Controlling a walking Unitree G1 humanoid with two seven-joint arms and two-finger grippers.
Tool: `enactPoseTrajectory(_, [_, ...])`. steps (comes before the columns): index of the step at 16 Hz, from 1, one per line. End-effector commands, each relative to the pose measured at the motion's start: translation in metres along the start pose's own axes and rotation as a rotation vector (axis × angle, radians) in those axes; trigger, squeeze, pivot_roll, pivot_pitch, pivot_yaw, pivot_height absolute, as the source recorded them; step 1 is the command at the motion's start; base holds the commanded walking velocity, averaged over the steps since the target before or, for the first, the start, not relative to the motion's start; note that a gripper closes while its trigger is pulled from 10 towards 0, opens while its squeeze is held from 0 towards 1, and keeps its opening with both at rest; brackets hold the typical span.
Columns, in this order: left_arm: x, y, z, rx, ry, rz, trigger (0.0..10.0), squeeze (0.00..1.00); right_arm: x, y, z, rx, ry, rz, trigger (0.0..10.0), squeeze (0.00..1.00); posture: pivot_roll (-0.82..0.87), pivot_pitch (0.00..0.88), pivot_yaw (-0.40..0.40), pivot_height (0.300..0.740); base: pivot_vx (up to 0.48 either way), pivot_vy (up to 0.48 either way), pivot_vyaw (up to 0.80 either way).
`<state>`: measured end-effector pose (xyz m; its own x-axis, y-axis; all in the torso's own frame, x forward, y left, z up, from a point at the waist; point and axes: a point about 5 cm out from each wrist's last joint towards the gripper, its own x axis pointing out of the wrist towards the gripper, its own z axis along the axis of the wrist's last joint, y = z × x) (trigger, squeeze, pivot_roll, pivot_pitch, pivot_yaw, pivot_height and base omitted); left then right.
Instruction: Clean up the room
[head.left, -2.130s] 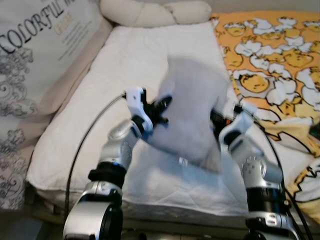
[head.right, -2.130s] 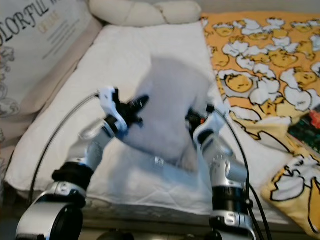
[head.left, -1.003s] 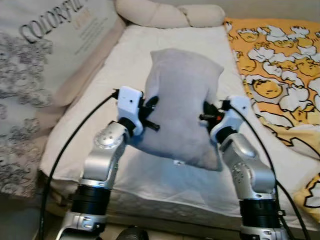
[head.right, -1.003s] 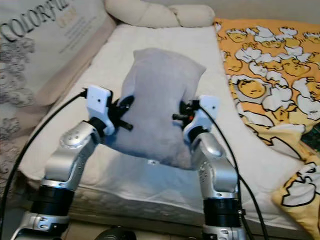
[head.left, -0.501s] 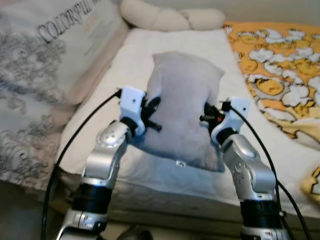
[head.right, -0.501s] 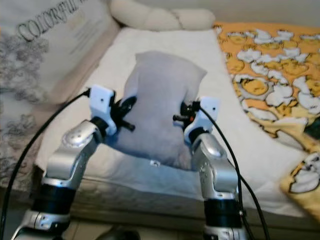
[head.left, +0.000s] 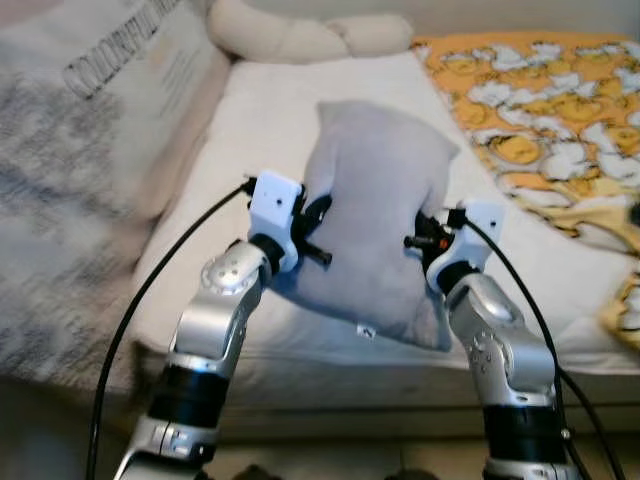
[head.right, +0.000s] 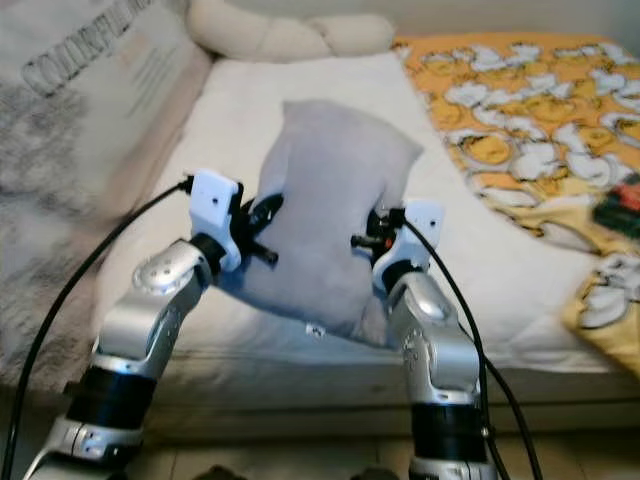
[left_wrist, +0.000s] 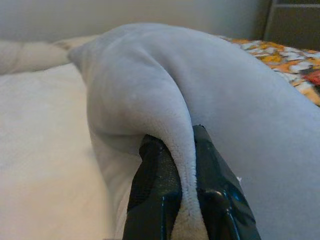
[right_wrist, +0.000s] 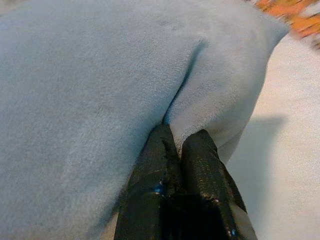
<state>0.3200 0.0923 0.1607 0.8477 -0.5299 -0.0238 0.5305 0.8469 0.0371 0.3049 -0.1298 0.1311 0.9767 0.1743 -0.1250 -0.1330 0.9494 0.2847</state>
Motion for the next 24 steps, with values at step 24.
enactPoseTrajectory(24, [-0.012,0.007,0.005,-0.012,0.0,0.102,10.0,0.0,0.008,0.017,0.005,-0.034,-0.002,0.086,10.0,0.0,0.0,0.0,0.022,0.74,0.103,0.109,0.0])
